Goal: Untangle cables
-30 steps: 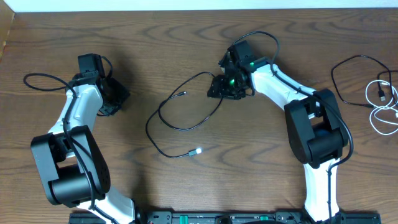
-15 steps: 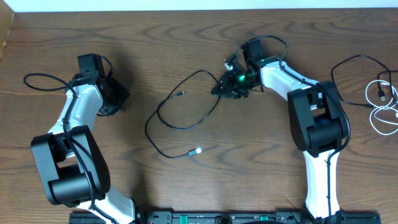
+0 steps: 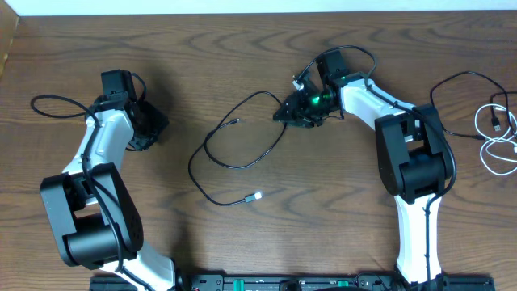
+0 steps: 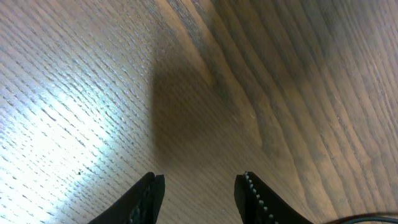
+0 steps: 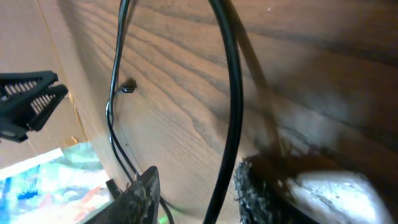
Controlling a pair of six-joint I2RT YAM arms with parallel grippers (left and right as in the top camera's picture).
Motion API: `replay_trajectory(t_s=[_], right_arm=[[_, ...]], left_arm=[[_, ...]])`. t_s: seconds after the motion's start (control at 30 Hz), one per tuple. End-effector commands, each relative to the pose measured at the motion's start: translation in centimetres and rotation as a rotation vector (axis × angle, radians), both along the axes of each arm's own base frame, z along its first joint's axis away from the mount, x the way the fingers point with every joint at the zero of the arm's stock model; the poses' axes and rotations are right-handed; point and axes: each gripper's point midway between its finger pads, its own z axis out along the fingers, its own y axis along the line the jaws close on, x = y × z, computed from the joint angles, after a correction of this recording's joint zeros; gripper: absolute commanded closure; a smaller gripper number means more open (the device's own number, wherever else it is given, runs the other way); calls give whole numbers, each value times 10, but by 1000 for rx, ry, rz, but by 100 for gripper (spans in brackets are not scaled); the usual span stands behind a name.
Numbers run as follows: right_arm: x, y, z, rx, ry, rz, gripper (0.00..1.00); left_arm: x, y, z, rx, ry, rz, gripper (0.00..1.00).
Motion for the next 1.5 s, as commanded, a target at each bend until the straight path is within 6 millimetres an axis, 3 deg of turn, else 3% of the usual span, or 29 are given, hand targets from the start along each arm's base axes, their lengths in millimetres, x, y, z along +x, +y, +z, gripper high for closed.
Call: replay_trajectory(t_s=[0.0, 0.27, 0.3, 0.37, 0.43, 0.67, 0.83, 0.9, 0.93, 1.03, 1.3, 1.4, 1.47], right_arm=[[-13, -30, -69, -222, 68, -45, 60], [-16, -22, -68, -220, 55, -26, 65], [-15, -21, -68, -219, 51, -26, 68], [-12, -22, -68, -214, 43, -30, 94], [-9, -22, -65, -193, 40, -34, 99], [4, -17, -8, -28, -90, 35, 99], [14, -8, 76, 6, -371, 119, 99], [13, -4, 120, 3, -511, 151, 99], [13, -3, 130, 2, -542, 157, 99], [9, -1, 187, -21, -730, 174, 99], [-25, -5, 339, -16, -1250, 197, 99], [-46, -11, 386, 11, -1400, 194, 99], [-61, -12, 406, 46, -1460, 214, 99]], left_arm=[[-3, -1, -4, -3, 16, 4, 58], [-3, -1, -4, -3, 16, 4, 58], [-3, -1, -4, -3, 16, 3, 58], [-3, -1, -4, -3, 16, 4, 58], [-3, -1, -4, -3, 16, 4, 58], [-3, -1, -4, -3, 16, 4, 58], [-3, -1, -4, -3, 16, 4, 58], [-3, -1, -4, -3, 16, 4, 58], [-3, -1, -4, -3, 16, 4, 58], [-3, -1, -4, -3, 16, 4, 58], [-3, -1, -4, -3, 16, 4, 58], [-3, -1, -4, -3, 16, 4, 58], [-3, -1, -4, -3, 16, 4, 58]])
